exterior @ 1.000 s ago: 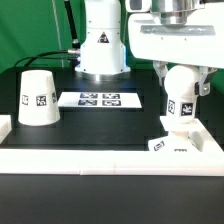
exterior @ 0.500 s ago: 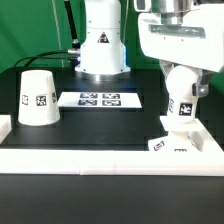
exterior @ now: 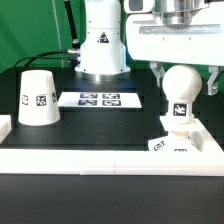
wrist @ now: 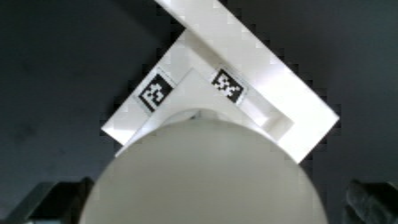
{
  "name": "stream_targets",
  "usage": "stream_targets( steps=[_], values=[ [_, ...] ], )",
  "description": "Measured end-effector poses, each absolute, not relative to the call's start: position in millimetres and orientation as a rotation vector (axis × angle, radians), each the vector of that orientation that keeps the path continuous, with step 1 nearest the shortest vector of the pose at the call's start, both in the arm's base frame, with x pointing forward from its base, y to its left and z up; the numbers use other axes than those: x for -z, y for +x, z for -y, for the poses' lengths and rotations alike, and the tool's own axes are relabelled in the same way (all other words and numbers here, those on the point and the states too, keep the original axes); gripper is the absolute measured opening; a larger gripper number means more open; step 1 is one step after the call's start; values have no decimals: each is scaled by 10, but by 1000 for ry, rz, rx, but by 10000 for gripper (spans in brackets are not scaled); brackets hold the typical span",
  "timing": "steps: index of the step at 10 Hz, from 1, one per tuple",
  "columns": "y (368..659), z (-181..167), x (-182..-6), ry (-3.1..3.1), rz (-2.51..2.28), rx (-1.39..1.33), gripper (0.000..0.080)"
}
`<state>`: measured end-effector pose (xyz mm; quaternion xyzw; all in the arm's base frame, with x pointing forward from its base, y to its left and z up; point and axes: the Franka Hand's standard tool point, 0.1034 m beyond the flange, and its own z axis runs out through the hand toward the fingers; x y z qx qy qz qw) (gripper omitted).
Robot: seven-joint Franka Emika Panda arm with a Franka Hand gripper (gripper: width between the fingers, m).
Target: Assemble lamp
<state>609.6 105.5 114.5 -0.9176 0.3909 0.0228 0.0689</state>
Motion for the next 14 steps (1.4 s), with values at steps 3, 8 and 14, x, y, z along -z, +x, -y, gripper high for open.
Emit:
stream_targets(
  steps=[3,8,14],
  values=[
    [6094,-1071,-1143,-2907,-753,-36,699],
    [6105,-1065,-1151,-3030,-52,19,699],
    [6117,-1005,-1148,-2978,598,59,699]
  ],
)
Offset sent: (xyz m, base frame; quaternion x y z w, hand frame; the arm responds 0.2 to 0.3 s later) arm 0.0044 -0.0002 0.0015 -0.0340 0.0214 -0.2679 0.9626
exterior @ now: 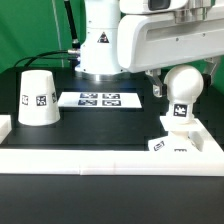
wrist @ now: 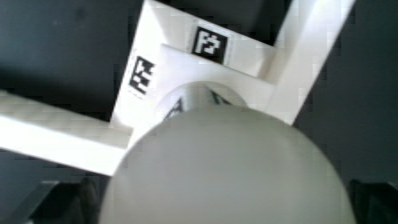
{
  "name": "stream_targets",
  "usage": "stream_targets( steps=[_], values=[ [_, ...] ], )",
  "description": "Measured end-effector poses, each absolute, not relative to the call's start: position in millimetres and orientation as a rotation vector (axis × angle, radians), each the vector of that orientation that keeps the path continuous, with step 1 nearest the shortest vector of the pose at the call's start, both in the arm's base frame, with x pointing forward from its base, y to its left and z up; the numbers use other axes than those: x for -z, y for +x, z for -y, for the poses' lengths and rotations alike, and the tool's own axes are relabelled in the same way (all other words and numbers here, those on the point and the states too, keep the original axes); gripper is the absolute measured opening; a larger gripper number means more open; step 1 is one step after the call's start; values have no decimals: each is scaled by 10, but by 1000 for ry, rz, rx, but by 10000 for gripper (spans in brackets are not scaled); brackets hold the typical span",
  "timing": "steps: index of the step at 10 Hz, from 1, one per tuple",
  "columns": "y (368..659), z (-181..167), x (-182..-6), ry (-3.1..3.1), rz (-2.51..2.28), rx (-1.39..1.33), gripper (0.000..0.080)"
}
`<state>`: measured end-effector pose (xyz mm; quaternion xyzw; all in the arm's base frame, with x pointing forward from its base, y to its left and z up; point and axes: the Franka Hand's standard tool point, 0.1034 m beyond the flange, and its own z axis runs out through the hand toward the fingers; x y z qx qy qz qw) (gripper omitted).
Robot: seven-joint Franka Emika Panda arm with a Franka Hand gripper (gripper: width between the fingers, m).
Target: Assemble lamp
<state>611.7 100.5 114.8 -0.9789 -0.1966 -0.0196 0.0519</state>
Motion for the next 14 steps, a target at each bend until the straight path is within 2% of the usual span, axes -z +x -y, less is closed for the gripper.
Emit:
stream_targets(
  steps=[4,6,7,10,14],
  values=[
    [6124,-986,-1150,-2933,909,69,699],
    [6120,-993,-1148,-2934,920,65,699],
    [6119,-988,-1147,-2935,918,65,574],
    [6120,-986,-1147,-2946,878,64,576],
    [6125,-953,-1147,-3030,218,63,576]
  ],
)
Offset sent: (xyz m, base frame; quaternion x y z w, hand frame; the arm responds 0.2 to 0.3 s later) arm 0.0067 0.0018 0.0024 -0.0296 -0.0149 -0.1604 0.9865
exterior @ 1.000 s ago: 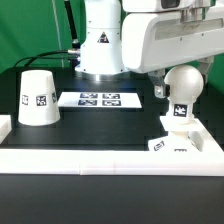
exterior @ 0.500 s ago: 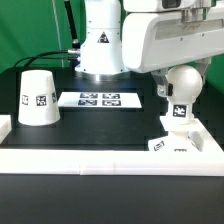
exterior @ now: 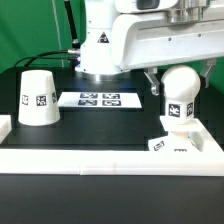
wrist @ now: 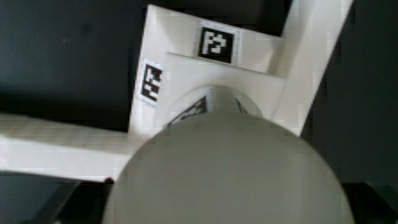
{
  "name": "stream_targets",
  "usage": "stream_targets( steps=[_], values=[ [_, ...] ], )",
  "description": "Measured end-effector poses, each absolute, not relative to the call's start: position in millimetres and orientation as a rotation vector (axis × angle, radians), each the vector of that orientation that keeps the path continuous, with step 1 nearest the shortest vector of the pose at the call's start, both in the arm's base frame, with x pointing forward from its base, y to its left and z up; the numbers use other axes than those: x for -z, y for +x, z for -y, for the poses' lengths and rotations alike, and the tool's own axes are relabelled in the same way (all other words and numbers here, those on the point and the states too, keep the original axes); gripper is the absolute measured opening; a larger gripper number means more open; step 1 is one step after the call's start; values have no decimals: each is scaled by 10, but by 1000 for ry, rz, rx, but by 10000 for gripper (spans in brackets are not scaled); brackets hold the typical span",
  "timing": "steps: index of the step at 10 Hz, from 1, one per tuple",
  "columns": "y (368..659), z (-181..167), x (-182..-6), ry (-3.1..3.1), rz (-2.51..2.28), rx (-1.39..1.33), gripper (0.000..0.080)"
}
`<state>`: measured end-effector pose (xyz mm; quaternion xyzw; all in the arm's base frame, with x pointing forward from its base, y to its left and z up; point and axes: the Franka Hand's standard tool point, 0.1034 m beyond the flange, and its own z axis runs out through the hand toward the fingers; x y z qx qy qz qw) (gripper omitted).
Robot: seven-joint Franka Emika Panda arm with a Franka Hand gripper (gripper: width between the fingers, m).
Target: Assemble lamp
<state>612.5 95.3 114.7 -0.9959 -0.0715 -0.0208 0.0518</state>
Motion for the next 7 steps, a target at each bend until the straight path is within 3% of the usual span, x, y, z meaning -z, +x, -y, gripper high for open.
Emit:
stream_targets(
  steps=[7],
  values=[
    [6067,-998,-1128,-2910,-866,-30,579]
  ],
)
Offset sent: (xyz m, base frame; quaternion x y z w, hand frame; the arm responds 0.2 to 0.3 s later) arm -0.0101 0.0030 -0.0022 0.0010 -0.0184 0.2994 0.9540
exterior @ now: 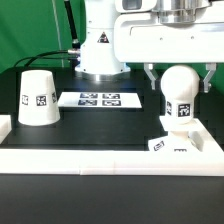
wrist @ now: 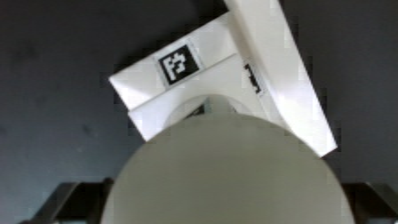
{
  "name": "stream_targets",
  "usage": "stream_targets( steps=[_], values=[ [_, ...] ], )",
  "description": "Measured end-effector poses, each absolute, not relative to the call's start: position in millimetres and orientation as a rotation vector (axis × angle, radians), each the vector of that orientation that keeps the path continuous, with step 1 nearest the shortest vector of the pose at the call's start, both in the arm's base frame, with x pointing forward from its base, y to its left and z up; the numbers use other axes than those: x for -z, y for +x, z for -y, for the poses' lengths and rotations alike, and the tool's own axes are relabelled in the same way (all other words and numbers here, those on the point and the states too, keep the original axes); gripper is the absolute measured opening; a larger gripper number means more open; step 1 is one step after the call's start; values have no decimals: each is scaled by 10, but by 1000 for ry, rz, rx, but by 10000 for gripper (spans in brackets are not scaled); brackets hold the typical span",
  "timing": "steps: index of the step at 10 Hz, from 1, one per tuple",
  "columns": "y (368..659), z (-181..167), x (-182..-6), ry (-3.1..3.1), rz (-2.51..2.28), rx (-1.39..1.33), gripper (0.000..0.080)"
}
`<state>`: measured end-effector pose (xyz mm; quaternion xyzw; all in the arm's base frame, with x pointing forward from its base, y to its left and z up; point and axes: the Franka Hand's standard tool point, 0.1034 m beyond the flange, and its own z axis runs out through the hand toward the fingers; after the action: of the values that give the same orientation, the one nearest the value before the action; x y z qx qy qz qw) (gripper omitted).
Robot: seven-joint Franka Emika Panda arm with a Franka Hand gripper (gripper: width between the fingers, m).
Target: Assemble lamp
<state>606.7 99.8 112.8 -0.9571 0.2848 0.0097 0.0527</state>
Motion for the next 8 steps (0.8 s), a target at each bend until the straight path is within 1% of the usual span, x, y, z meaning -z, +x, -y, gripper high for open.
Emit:
stream_targets(
  steps=[2,5,8],
  values=[
    [6058,-1030,-1120,-2785,-1184,-64,579],
    [6056,-1065,-1122,-2651,-1452,-87,579],
    [6056,-1072,-1123,-2636,-1472,-91,579]
  ],
)
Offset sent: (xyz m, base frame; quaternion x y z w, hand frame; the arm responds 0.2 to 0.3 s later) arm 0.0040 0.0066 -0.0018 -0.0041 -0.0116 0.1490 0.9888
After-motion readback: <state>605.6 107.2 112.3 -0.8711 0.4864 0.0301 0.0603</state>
